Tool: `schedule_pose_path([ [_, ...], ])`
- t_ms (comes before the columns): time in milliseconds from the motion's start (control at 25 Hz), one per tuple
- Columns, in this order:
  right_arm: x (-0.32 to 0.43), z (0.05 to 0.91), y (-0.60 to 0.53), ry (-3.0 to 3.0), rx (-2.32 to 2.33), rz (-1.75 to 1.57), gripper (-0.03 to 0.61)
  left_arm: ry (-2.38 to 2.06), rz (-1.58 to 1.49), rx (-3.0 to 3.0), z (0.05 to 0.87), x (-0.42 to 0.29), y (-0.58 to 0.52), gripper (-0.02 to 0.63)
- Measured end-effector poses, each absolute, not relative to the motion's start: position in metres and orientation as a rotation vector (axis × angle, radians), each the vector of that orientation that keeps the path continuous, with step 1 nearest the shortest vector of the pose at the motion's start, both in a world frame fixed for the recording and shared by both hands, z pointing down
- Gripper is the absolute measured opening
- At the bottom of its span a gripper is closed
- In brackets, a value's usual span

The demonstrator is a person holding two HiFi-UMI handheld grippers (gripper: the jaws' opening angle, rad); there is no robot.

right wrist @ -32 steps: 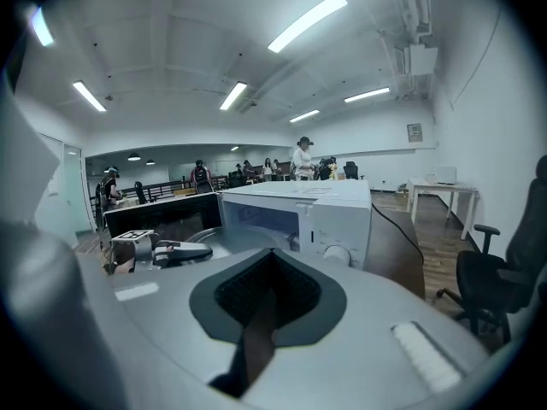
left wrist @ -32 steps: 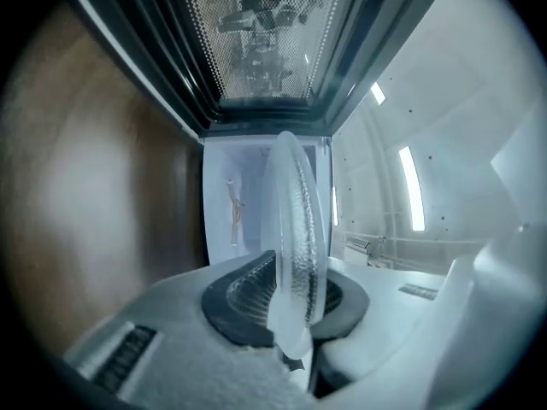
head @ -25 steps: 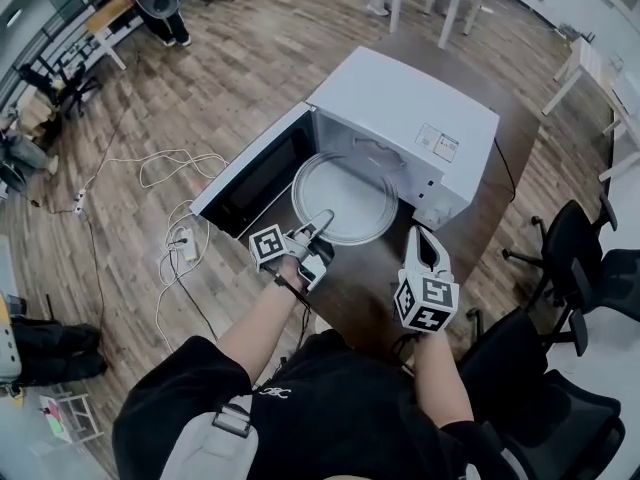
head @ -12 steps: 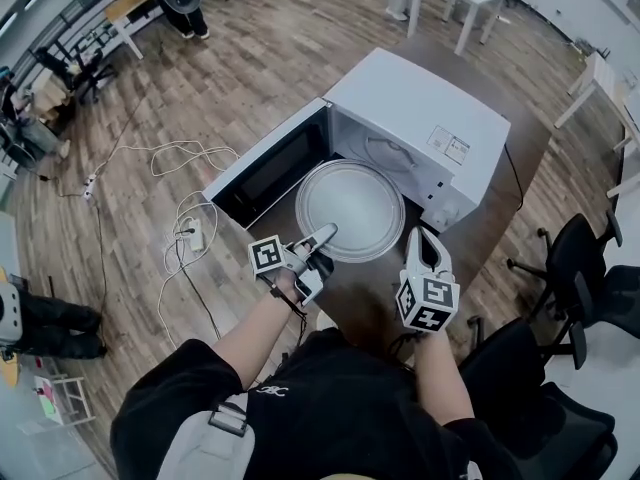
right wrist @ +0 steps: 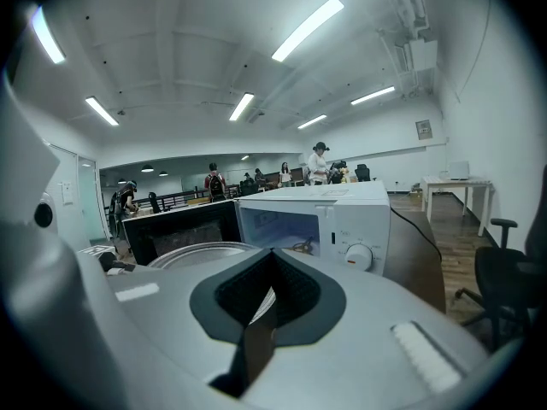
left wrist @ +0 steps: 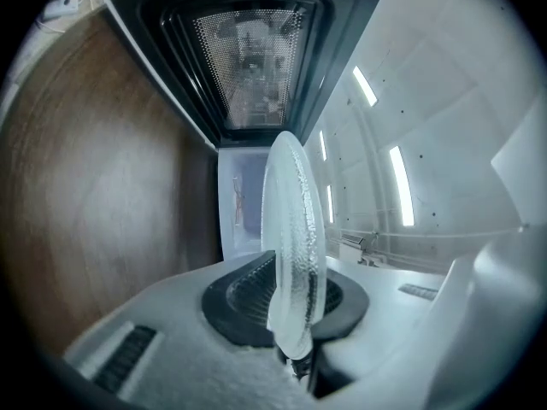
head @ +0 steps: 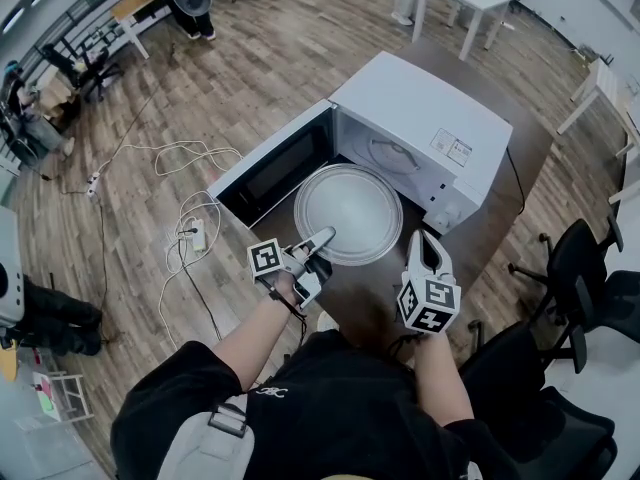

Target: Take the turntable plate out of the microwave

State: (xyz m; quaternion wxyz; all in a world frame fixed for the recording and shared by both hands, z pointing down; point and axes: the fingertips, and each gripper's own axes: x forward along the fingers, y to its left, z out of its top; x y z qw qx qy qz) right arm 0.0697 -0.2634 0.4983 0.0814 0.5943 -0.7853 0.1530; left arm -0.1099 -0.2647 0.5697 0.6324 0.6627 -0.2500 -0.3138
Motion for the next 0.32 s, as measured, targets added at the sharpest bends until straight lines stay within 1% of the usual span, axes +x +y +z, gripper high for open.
schedule_pose_path([
  [320,0.0705,0.5058,-0.2648,-2.339,1.776,0.482,0.005,-0.561,-0.721,1.508,0.5742,-0.1094,-0.2690,0.032],
])
